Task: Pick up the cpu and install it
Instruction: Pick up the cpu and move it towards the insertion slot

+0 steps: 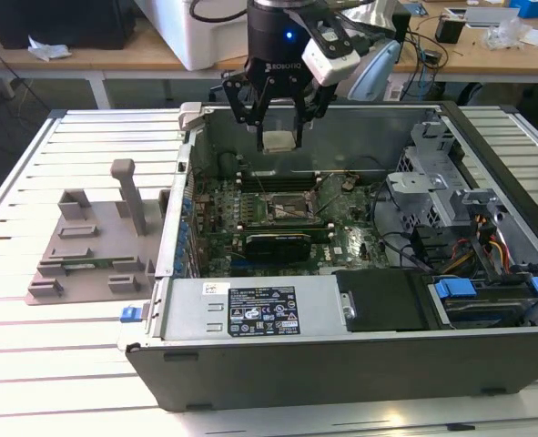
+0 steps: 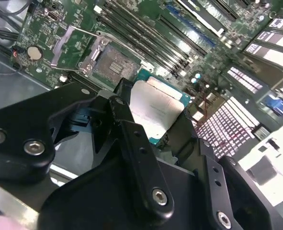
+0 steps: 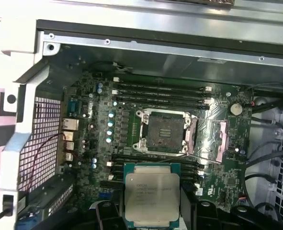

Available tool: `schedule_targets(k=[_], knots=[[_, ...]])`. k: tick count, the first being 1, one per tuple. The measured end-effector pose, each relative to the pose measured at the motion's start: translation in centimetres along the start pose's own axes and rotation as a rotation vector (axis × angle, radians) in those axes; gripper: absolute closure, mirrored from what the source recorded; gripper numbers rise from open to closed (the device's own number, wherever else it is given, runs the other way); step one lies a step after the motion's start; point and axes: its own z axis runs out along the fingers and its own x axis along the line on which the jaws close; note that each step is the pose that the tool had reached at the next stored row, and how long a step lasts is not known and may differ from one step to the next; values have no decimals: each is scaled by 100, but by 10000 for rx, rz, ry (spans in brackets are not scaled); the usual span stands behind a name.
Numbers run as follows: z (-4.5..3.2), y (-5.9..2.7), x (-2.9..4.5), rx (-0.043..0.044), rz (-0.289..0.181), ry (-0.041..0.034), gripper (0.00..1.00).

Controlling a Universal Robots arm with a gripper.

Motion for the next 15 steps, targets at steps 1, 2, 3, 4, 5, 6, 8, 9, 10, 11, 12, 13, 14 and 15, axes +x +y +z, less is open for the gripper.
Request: schedule_targets(k=[1, 2, 3, 4, 5, 6, 8, 9, 10, 11, 12, 13, 14, 15], knots=[[22, 1, -10, 0, 0, 0, 45], [38, 2, -17, -1, 1, -1, 45], [67, 4, -31, 0, 0, 0, 45], [92, 5, -43, 1, 0, 0, 45], [120, 6, -57, -1, 0, 0, 45], [156, 8, -74, -1, 0, 1, 45], [203, 14, -93, -1, 0, 4, 45], [224, 17, -100, 1, 0, 6, 45], [258, 25, -109, -1, 0, 6, 45], [293, 33, -118, -1, 1, 7, 45], [322, 44, -134, 0, -1, 9, 45], [341, 53, -148, 0, -1, 11, 45], [365, 65, -164, -1, 0, 10, 45], [400, 86, -192, 0, 0, 11, 45]])
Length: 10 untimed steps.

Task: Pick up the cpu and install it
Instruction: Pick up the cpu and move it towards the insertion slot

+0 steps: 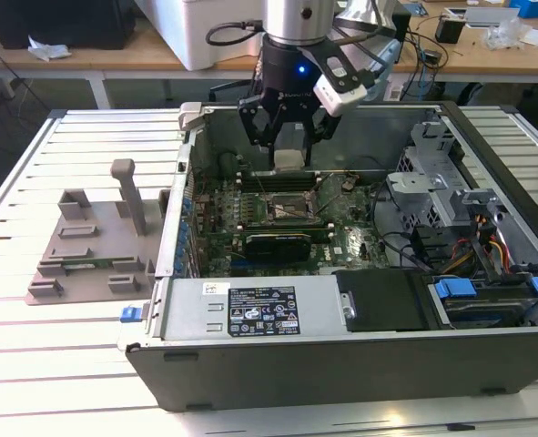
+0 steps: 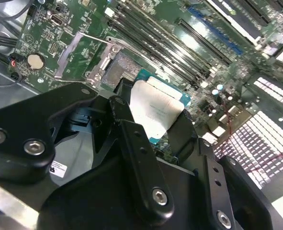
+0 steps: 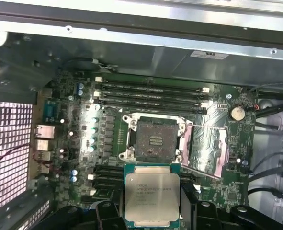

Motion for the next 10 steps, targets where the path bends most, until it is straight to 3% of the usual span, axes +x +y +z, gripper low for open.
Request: schedule_targets(k=[2, 10], knots=[[51, 34, -53, 5, 0, 1, 45], [166, 63, -101, 8, 0, 1, 45]])
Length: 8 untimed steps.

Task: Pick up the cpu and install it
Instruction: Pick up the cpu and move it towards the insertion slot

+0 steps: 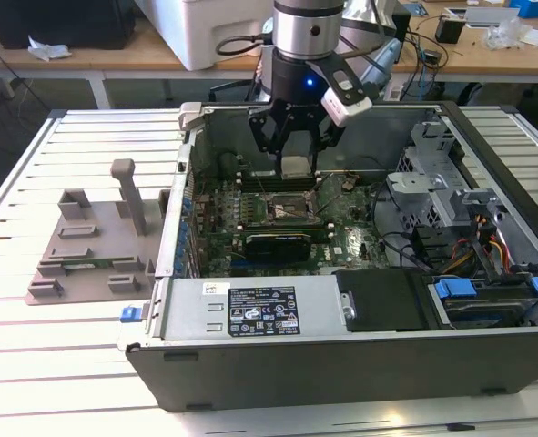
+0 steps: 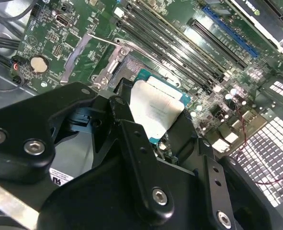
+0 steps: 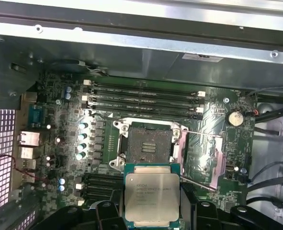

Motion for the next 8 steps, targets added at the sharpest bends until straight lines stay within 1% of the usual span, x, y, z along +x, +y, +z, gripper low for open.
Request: schedule_targets(k=[6, 8], knots=[[67, 9, -14, 4, 0, 1, 45], [106, 13, -19, 5, 0, 1, 45]])
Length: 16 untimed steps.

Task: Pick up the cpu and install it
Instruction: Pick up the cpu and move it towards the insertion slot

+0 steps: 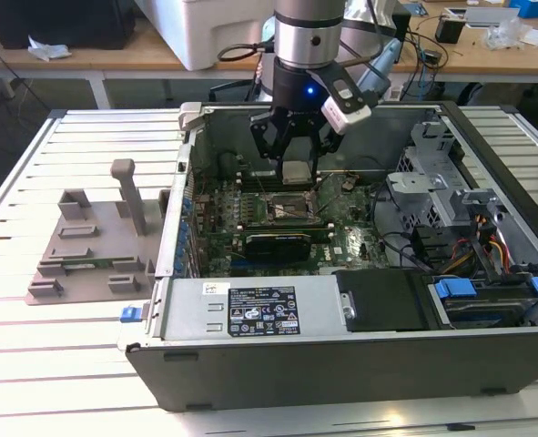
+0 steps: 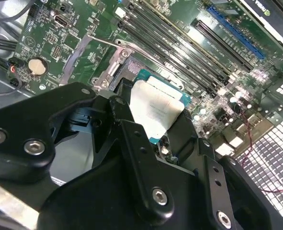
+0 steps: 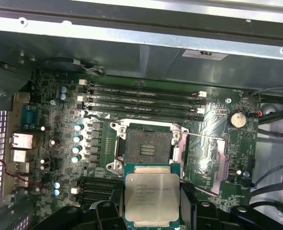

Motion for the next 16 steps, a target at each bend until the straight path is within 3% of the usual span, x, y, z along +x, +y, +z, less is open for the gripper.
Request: schedule_targets(k=[16], knots=[[175, 8, -3, 0, 0, 0, 45]])
